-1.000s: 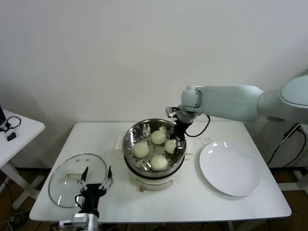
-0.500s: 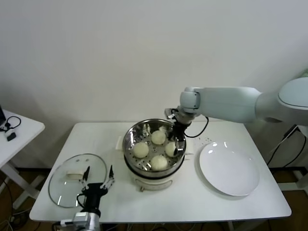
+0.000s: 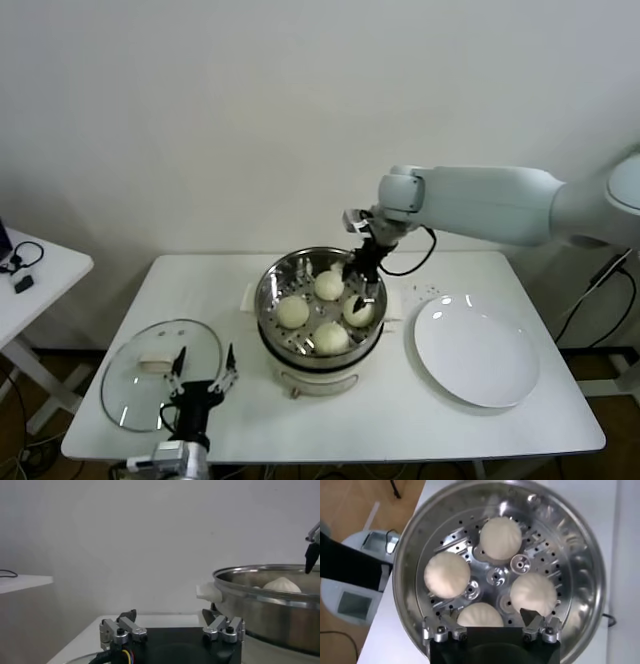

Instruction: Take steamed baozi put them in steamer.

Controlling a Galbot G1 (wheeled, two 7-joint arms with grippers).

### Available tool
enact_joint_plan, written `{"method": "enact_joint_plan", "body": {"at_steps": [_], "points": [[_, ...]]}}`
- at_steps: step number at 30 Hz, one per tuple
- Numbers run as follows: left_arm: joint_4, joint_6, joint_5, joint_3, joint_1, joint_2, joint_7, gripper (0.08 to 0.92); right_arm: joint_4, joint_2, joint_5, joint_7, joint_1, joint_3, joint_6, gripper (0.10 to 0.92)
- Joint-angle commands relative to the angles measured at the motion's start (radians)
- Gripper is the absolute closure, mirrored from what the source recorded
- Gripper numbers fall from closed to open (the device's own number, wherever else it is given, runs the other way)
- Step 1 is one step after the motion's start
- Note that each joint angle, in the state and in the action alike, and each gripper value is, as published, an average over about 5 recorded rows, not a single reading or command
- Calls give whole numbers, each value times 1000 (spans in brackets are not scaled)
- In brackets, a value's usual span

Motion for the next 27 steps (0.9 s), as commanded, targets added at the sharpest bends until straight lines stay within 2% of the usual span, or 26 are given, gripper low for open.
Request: {"method": "enact_joint_plan", "body": {"at_steps": [1,7,14,19,27], "points": [[9,0,-2,-6,-3,4,-3,177,78,-167,1,109,-1,124,2,203],[12,-11,1,-11,-3,4,0,177,137,-301,-37,241,-66,245,17,203],[19,-48,10,-4,3,-1,1,177,320,-509,-110,453,-192,366,50,203],[4,-43,-1,-6,16,-3,29,177,426,-653,-185,602,-514,696,61,203],[-13,-46,5,-8,22,-5,36,177,506,-792,-317,707,-1070,1207,135,203]]}}
